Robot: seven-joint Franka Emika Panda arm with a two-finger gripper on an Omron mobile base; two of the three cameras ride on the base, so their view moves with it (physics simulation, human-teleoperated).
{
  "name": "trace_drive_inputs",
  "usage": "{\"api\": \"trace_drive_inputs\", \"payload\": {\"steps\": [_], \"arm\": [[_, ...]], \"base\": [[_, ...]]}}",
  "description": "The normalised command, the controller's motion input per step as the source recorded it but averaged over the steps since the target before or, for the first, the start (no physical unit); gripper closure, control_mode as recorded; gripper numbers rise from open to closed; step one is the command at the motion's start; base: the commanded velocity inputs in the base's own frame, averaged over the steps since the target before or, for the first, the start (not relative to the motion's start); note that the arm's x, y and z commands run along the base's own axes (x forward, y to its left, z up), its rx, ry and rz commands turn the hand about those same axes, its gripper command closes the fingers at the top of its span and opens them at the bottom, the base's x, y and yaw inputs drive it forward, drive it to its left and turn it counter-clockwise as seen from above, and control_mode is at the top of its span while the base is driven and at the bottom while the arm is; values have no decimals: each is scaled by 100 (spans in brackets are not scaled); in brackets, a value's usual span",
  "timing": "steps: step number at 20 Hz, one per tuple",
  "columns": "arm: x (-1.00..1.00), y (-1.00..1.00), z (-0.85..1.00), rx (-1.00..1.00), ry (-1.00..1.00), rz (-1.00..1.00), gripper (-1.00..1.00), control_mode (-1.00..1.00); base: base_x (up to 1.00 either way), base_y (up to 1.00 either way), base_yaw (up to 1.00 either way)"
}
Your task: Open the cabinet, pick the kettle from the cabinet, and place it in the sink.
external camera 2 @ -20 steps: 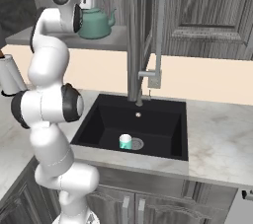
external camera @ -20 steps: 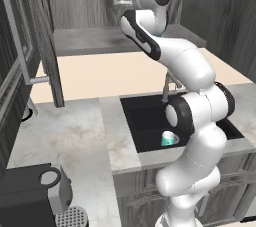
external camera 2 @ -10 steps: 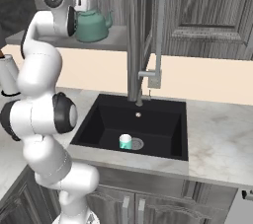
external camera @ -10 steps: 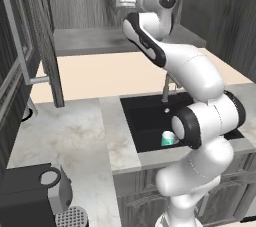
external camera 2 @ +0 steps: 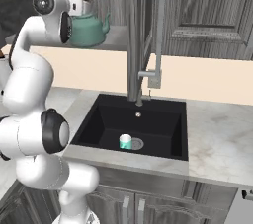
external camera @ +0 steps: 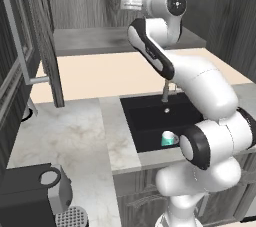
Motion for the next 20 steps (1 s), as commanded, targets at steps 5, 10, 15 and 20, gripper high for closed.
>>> {"api": "trace_drive_inputs", "payload": {"steps": [5,10,15,20], "arm": [[-47,-7,10,0,0,-7,100,-100],[-47,-14,8,0,0,-8,100,-100],[-48,-19,3,1,0,-9,100,-100],[-47,-15,0,0,0,-6,100,-100]], "base": [[0,0,0],[0,0,0],[0,0,0],[0,0,0]]}}
